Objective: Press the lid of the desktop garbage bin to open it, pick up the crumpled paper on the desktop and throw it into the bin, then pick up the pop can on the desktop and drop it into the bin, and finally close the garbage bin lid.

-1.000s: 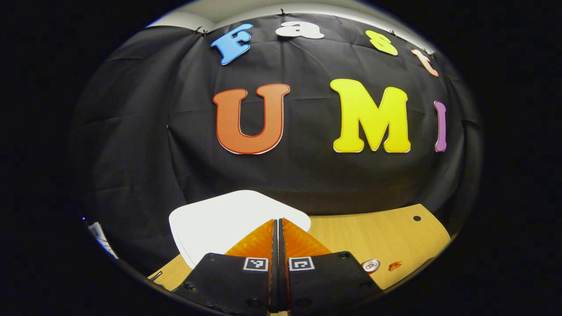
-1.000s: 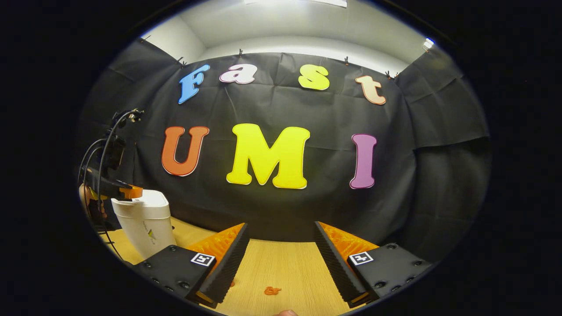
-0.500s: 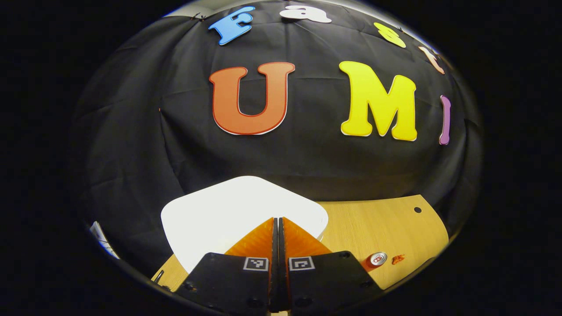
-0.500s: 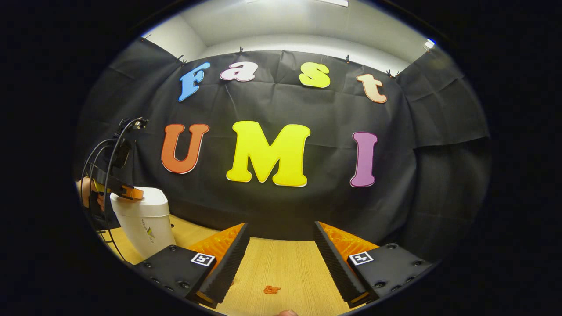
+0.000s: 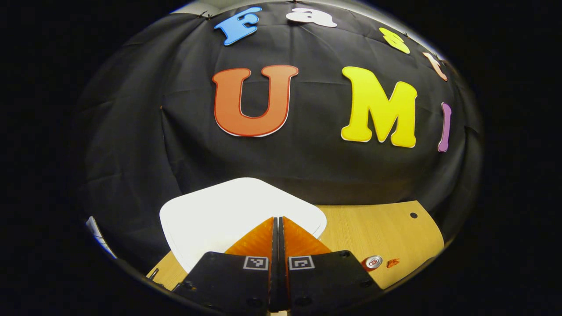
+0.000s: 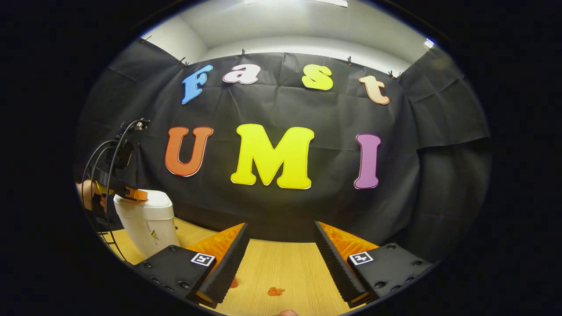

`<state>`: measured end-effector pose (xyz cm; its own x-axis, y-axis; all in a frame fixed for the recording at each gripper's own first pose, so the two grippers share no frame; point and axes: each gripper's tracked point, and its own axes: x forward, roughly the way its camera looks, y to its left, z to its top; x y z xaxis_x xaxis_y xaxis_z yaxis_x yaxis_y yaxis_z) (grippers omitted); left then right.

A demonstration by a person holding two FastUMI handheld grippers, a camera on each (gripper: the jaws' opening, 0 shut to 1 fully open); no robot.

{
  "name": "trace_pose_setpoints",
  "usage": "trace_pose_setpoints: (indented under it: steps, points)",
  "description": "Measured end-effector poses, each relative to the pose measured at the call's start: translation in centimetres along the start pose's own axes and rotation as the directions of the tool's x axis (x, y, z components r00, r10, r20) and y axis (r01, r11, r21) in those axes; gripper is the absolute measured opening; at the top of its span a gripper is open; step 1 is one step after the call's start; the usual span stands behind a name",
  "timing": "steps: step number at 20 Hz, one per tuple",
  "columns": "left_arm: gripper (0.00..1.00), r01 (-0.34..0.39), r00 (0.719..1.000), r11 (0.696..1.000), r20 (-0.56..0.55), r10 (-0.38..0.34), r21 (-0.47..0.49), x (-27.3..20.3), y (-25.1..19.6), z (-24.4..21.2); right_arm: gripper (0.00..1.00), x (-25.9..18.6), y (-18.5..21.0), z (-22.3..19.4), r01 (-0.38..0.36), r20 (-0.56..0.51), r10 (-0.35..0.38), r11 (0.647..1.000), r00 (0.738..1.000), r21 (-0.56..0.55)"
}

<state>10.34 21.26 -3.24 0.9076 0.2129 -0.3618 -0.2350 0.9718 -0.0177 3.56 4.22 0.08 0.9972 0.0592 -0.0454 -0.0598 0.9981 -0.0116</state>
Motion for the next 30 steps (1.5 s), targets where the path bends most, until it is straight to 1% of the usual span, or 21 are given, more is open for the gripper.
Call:
trace_pose_setpoints:
  steps: [2,5,7,11,14,16,17,18,19,20,22,24,25,26,27,30]
  points:
    - [0.03,-0.019,0.997,1.0,0.071,0.018,0.01,-0.6,0.3,2.1,0.94,0.1,0.1,-0.2,-0.001,-0.003,0.001,1.0,1.0,-0.004]
    - [0.03,-0.052,0.975,0.997,0.217,0.04,0.052,-1.8,0.6,6.3,0.94,0.1,0.0,-0.3,0.001,-0.01,-0.001,1.0,1.0,-0.016]
    - [0.03,-0.067,0.97,0.994,0.24,0.045,0.083,-2.0,0.6,7.1,0.94,0.1,0.0,-0.6,0.003,-0.019,-0.003,1.0,1.0,-0.021]
    - [0.03,-0.046,0.947,0.996,0.32,0.02,0.075,-3.2,-0.3,9.4,0.94,0.1,0.4,-0.3,0.002,-0.012,-0.002,1.0,1.0,-0.031]
    - [0.05,-0.003,0.938,0.998,0.346,-0.021,0.07,-4.0,-1.3,10.0,0.94,0.0,0.8,-0.6,-0.004,-0.017,0.004,0.999,1.0,-0.036]
    - [0.11,0.032,0.935,0.997,0.351,-0.053,0.067,-4.4,-2.1,9.9,0.94,0.0,0.9,-0.6,-0.005,-0.015,0.005,0.999,1.0,-0.037]
    - [0.22,0.038,0.933,0.997,0.355,-0.059,0.064,-4.6,-2.3,9.9,0.94,-0.1,1.0,-0.5,-0.007,-0.014,0.007,0.999,1.0,-0.037]
    - [0.18,0.044,0.931,0.997,0.36,-0.063,0.061,-4.7,-2.3,9.9,0.94,0.0,1.2,-0.6,-0.009,-0.015,0.008,0.999,1.0,-0.037]
    - [0.36,0.046,0.93,0.998,0.362,-0.062,0.053,-5.0,-2.4,10.0,0.94,0.0,1.3,-0.6,-0.009,-0.015,0.009,0.999,1.0,-0.039]
    - [0.42,0.046,0.929,0.998,0.366,-0.058,0.04,-5.3,-2.3,10.0,0.94,0.0,1.4,-0.6,-0.011,-0.016,0.01,0.999,1.0,-0.04]
    - [0.66,0.057,0.929,0.998,0.367,-0.056,0.01,-5.7,-2.5,9.7,0.94,0.0,1.4,-0.8,-0.013,-0.021,0.012,0.999,1.0,-0.041]
    - [0.82,0.073,0.929,0.997,0.365,-0.059,-0.023,-6.4,-2.7,9.4,0.94,0.2,1.4,-1.2,-0.016,-0.035,0.015,0.999,0.999,-0.038]
    - [1.0,0.073,0.931,0.997,0.36,-0.057,-0.031,-6.7,-2.7,9.0,0.94,0.3,1.5,-1.5,-0.019,-0.044,0.017,0.999,0.999,-0.035]
    - [0.93,0.074,0.932,0.997,0.357,-0.058,-0.03,-7.2,-2.8,8.7,0.94,0.6,1.6,-1.9,-0.022,-0.054,0.02,0.999,0.998,-0.031]
    - [1.0,0.072,0.932,0.997,0.357,-0.059,-0.024,-7.6,-2.9,8.5,0.94,0.9,1.7,-2.3,-0.024,-0.066,0.022,0.999,0.998,-0.028]
    - [1.0,0.065,0.928,0.998,0.366,-0.064,0.011,-9.1,-3.2,8.6,0.94,2.2,1.7,-4.3,-0.025,-0.13,0.023,1.0,0.991,-0.014]
